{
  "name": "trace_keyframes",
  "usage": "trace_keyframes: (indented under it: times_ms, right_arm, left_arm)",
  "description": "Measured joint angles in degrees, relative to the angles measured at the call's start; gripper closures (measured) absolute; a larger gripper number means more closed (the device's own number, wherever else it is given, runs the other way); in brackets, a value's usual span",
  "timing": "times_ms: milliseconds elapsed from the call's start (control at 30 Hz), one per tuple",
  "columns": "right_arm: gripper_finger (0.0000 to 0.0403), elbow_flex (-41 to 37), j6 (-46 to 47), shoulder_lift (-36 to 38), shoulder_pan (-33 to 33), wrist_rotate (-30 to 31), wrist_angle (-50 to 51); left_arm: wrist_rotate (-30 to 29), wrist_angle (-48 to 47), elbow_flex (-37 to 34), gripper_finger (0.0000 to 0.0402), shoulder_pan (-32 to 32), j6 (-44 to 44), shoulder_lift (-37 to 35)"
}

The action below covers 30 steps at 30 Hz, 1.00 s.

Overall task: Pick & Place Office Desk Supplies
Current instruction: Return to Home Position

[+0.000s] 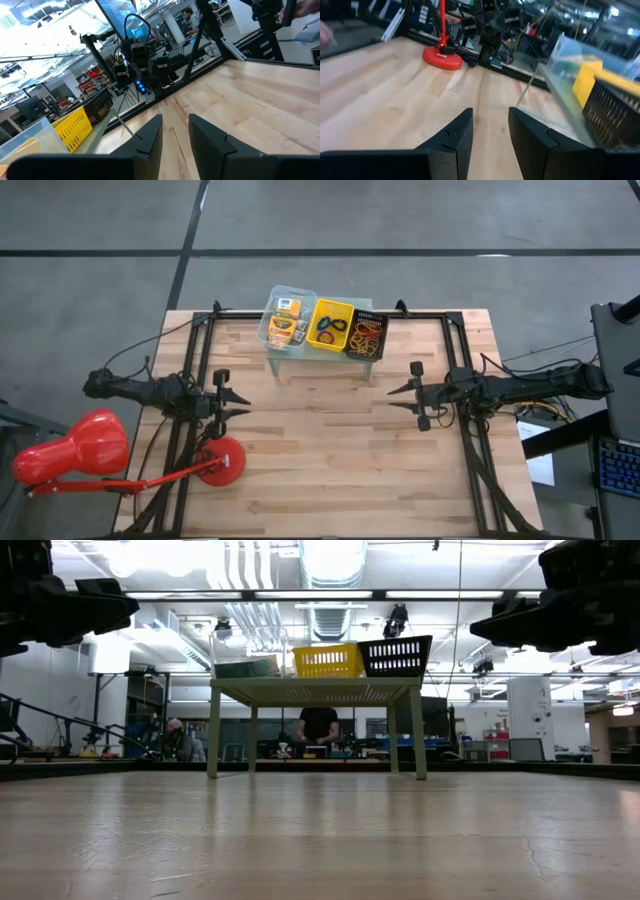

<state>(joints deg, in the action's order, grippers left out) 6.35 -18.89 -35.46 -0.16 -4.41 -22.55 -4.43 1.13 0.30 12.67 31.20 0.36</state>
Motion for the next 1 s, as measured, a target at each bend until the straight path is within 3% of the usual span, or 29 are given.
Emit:
trace_keyframes:
  times_ms: [267, 367, 567, 1000]
  right_arm:
    - [0.0282, 0.0, -0.6, 0.2, 0.0, -0.5, -1.0]
    - [0.0282, 0.0, 3.5, 0.4, -0.1, -0.5, -2.8]
    - [0.0282, -0.5, 6.5, 3.4, -0.1, -4.8, -1.7]
    - [0.0282, -5.9, 12.7, 10.8, -0.1, -5.7, -3.9]
  left_arm:
    - [0.0, 0.0, 0.0, 0.0304, 0.0, 0.0, 0.0]
    - [0.0, 0.0, 0.0, 0.0304, 0.0, 0.0, 0.0]
    - [0.0, 0.0, 0.0, 0.0304, 0.0, 0.0, 0.0]
    - [0.0, 0.0, 0.0, 0.0304, 0.0, 0.0, 0.0]
